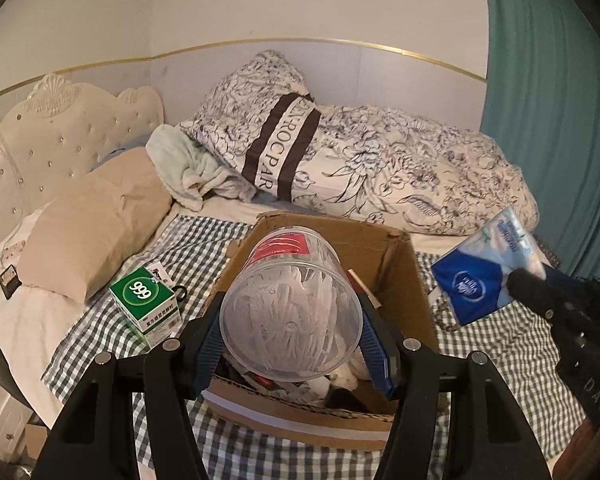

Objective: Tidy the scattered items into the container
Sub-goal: 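Carry the floss container and blue box over the cardboard box with both tools, then open both tools to drop the floss container and blue box into the box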

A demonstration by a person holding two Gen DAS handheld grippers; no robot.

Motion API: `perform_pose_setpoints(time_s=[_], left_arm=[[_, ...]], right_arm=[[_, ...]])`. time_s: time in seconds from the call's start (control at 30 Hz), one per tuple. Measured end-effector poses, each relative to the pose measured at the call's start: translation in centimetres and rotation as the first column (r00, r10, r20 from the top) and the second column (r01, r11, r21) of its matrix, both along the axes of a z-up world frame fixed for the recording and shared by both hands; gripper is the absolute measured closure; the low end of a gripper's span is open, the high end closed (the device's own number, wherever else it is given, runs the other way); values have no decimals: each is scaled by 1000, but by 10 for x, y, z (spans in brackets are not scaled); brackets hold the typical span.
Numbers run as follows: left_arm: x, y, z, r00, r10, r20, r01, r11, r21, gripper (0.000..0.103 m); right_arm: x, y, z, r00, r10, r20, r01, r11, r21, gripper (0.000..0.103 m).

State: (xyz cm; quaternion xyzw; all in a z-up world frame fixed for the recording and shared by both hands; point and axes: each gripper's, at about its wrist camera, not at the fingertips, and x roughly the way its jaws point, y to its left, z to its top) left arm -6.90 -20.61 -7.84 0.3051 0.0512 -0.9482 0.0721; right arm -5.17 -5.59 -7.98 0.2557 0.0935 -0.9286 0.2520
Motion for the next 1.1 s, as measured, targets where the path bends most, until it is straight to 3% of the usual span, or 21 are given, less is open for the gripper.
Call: perform_pose_setpoints(time_s=[0.47, 0.83, 0.9, 1.03, 1.1], left_arm=[[-41, -18, -54, 992, -8, 123, 4, 1000, 28, 41], [-47, -23, -68, 987, -8, 158, 2, 999, 39, 40], [-46, -23, -65, 988, -6, 153, 0, 999, 44, 40], [-40, -21, -56, 992, -5, 126, -2, 999, 51, 36], [-37, -19, -49, 994, -4, 113, -2, 999, 52, 34]], right_arm=[[-39, -38, -58, 989, 52, 136, -60, 997, 57, 82], [-45, -50, -79, 982, 51, 179, -69, 993, 92, 82], [-43, -48, -79, 984, 48, 173, -65, 993, 96, 80], [-37, -39, -72, 989, 26, 142, -39, 995, 89, 64], [-34, -33, -67, 990, 19, 137, -29, 997, 76, 63]])
